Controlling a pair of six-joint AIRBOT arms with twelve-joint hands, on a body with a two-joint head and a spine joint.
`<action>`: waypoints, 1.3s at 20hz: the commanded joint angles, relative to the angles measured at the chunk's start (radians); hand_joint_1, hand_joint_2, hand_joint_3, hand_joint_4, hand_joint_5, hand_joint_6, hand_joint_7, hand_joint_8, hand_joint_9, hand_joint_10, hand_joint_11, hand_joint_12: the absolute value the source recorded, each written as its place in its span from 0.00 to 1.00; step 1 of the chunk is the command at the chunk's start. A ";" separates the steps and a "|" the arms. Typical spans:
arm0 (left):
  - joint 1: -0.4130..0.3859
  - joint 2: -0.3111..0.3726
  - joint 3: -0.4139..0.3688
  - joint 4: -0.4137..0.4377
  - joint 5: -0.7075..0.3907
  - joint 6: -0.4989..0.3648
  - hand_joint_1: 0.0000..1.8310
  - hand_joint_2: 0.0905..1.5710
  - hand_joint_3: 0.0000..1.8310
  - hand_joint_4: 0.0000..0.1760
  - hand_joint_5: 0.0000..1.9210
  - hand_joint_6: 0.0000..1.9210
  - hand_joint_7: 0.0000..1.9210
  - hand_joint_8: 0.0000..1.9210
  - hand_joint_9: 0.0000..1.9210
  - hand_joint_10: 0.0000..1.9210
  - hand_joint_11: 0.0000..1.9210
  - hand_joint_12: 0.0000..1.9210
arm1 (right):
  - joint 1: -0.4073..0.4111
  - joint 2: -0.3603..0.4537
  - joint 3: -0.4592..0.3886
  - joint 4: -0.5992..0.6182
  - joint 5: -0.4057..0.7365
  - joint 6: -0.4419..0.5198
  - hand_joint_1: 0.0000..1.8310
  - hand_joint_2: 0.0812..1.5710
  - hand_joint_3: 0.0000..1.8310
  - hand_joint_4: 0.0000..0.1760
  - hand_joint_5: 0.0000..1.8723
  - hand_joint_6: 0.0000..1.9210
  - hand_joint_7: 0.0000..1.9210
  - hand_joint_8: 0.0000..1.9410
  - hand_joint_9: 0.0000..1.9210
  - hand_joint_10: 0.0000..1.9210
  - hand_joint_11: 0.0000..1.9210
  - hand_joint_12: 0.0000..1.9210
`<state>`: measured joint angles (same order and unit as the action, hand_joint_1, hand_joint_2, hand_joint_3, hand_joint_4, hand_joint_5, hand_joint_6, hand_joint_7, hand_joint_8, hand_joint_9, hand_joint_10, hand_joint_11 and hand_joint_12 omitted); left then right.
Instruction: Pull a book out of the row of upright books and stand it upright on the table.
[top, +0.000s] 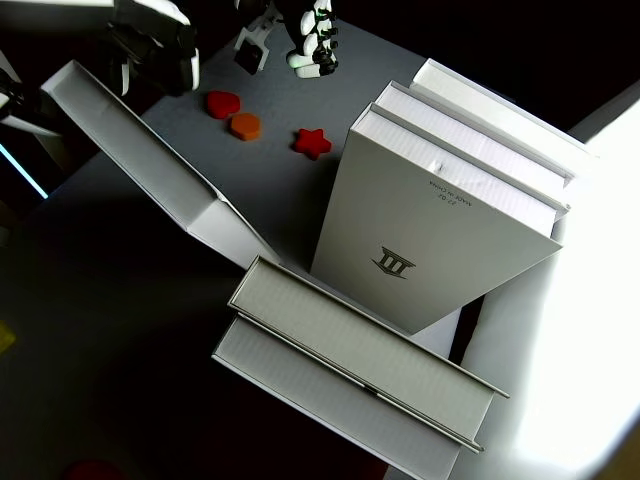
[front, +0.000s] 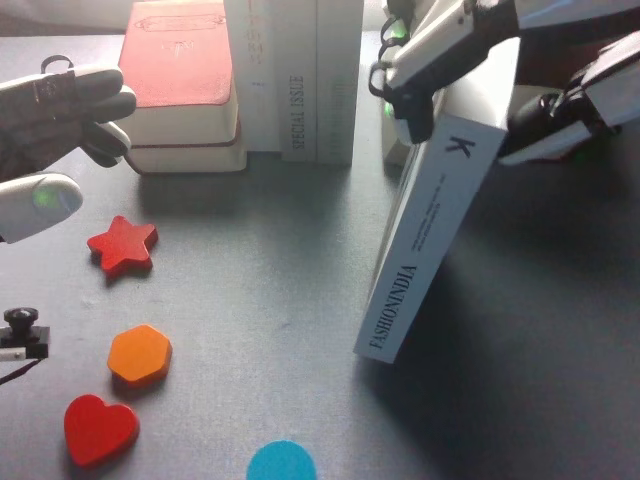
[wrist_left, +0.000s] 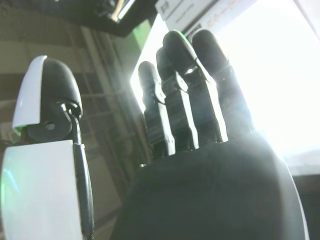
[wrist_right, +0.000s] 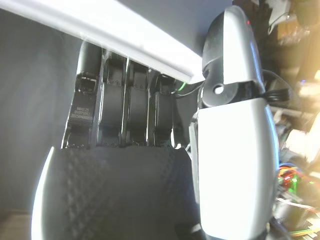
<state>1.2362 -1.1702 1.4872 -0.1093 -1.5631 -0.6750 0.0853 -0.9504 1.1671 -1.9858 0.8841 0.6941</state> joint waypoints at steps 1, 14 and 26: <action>-0.007 -0.002 0.000 -0.032 -0.116 -0.012 0.53 0.60 0.00 0.12 0.35 0.01 0.33 0.03 0.23 0.59 0.15 0.83 | 0.016 0.002 0.002 0.085 -0.044 -0.006 0.56 0.84 0.00 0.00 0.31 0.81 0.45 0.01 0.43 0.05 0.13 0.68; -0.007 -0.001 0.001 -0.044 -0.123 -0.012 0.57 0.59 0.00 0.16 0.34 0.00 0.35 0.02 0.22 0.56 0.10 0.85 | -0.038 0.003 0.019 0.187 -0.052 -0.033 0.56 0.84 0.00 0.00 0.32 0.80 0.45 0.01 0.43 0.04 0.13 0.68; -0.006 -0.004 0.002 -0.058 -0.139 -0.012 0.57 0.59 0.00 0.09 0.33 0.02 0.21 0.33 0.21 0.60 0.10 0.86 | -0.212 -0.117 0.124 0.381 -0.031 -0.110 0.67 0.73 0.00 0.00 0.41 0.47 0.49 0.62 0.45 0.59 0.43 0.82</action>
<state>1.2362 -1.1702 1.4872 -0.1322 -1.5845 -0.6754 -0.1310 -1.0664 1.2961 -1.6573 0.8482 0.5903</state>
